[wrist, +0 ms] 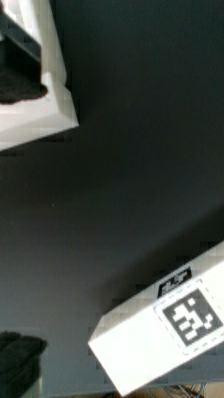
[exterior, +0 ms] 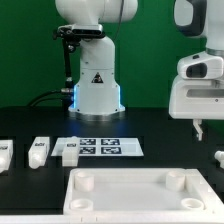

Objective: Assemble desk

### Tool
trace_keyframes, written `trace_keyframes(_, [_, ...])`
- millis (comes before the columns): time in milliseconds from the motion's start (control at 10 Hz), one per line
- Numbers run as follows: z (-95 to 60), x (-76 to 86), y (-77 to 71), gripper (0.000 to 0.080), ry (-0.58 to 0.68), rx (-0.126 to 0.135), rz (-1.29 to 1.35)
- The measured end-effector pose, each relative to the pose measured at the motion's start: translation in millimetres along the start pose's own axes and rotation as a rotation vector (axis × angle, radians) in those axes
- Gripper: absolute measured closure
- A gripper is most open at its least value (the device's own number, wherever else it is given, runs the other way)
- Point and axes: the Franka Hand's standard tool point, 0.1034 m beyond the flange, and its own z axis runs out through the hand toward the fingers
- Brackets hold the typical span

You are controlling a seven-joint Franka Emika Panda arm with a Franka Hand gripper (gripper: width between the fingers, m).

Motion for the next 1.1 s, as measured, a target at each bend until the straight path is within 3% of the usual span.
trace_keyframes(200, [2.1, -1.2, -1.3, 0.0150, -0.001, -0.001, -0.004])
trace_keyframes(300, [8.0, -3.8, -15.2, 0.0150, 0.035, 0.006, -0.046])
trace_keyframes(400, [17.0, -21.0, -43.6, 0.0150, 0.060, 0.011, -0.091])
trace_keyframes(500, [19.9, -39.4, -68.8, 0.0150, 0.056, -0.013, -0.110])
trace_keyframes(600, [17.8, -45.7, -80.4, 0.0150, 0.072, -0.004, -0.091])
trace_keyframes(900, [22.6, -45.2, -77.5, 0.0150, 0.074, -0.007, -0.107])
trace_keyframes(1100, [48.5, -43.7, -71.6, 0.0150, 0.104, -0.017, -0.216])
